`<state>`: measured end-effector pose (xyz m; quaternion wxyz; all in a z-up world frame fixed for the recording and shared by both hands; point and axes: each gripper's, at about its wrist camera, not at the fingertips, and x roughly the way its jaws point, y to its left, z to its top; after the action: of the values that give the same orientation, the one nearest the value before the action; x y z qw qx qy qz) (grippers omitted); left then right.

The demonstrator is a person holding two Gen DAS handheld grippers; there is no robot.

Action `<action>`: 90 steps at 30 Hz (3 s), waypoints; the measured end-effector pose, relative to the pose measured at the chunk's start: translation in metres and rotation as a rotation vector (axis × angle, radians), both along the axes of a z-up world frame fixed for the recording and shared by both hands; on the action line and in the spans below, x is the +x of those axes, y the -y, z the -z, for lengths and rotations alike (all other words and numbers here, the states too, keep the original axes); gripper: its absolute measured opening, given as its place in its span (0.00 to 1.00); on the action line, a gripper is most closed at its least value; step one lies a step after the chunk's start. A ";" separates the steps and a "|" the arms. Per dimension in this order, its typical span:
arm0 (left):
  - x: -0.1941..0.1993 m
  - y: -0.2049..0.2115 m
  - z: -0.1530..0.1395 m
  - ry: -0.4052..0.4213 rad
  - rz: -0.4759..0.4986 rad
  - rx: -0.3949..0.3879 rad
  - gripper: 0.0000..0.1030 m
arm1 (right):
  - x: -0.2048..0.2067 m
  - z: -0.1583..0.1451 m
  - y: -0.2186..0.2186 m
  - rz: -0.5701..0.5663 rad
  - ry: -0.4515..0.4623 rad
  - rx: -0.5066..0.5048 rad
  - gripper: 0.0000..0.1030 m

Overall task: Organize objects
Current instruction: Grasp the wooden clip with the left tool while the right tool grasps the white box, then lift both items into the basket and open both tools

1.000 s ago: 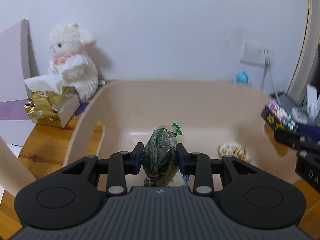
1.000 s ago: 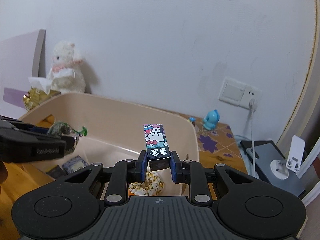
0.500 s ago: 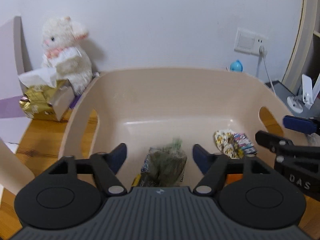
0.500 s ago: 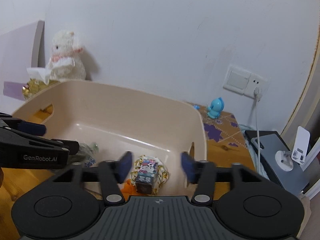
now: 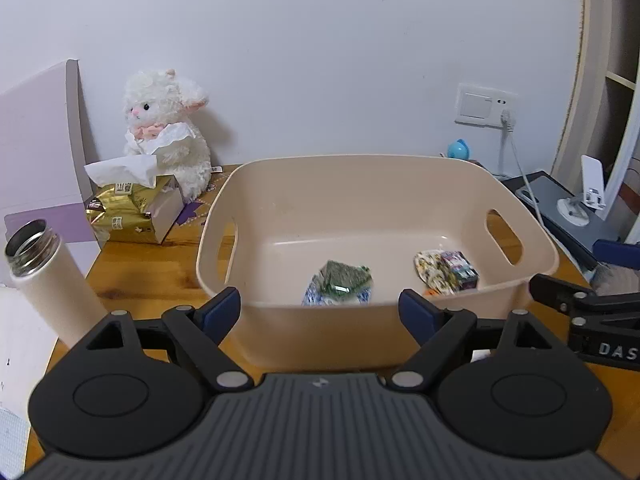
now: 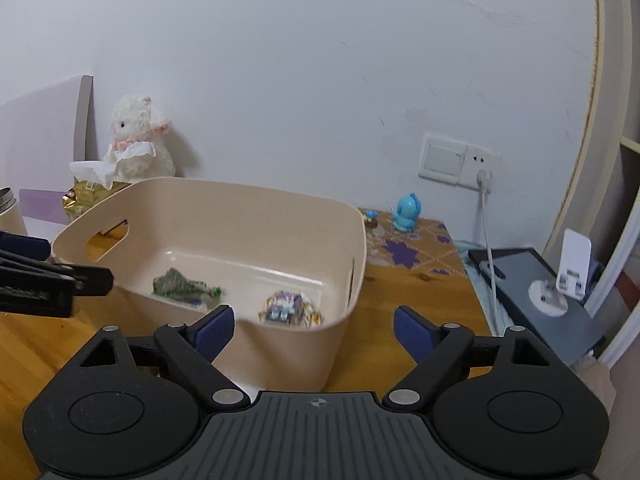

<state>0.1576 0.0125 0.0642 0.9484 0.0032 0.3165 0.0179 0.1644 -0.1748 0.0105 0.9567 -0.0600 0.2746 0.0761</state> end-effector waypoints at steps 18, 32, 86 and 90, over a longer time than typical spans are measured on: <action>0.001 0.019 0.064 -0.134 0.035 0.044 0.86 | -0.012 0.069 -0.004 -0.019 -0.151 -0.059 0.86; 0.042 0.013 0.108 -0.249 0.004 -0.020 0.86 | 0.009 0.100 -0.015 -0.037 -0.222 -0.019 0.87; -0.032 -0.037 0.057 -0.072 0.056 -0.051 0.34 | -0.032 0.047 -0.042 -0.014 -0.068 0.041 0.54; -0.041 -0.035 0.031 -0.008 0.071 -0.056 0.34 | -0.035 0.028 -0.038 -0.014 -0.017 0.048 0.54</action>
<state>0.1163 0.0478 0.0328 0.9469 -0.0121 0.3203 -0.0248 0.1298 -0.1373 -0.0179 0.9549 -0.0380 0.2804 0.0899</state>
